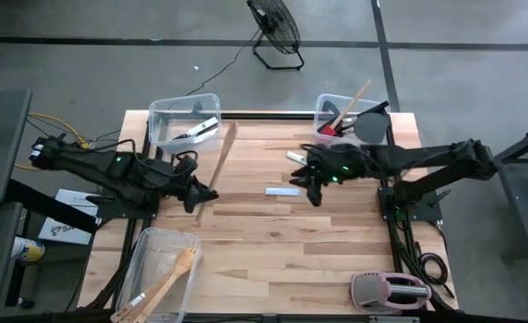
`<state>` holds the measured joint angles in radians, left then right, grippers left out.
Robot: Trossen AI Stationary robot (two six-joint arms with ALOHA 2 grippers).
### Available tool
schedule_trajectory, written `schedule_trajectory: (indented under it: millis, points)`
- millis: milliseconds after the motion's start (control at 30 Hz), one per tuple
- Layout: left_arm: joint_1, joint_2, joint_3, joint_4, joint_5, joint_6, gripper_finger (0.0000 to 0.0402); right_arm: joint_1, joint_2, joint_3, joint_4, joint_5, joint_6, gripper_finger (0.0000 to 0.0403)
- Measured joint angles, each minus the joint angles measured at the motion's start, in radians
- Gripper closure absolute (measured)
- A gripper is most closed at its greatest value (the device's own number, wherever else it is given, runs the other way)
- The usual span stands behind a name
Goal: Pick & Place Kitchen Items
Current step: Put the brown serving spoon into the bottom transparent bin
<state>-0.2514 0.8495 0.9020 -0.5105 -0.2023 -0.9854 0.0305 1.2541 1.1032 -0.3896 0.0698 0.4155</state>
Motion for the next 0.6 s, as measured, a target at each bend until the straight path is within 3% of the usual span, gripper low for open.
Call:
schedule_trajectory:
  millis: [333,433,600]
  points:
    - [-0.030,-0.017,0.000,-0.028,-0.040,0.000,0.0322,0.073,-0.368,-0.411,0.426,0.068,0.224,0.0296]
    - [-0.031,-0.017,0.000,-0.037,-0.031,0.000,0.0322,0.080,-0.476,-0.474,0.407,0.107,0.282,0.0296]
    - [-0.030,-0.025,0.000,-0.056,0.008,-0.014,0.0322,0.074,-0.635,-0.527,0.196,0.173,0.343,0.0296]
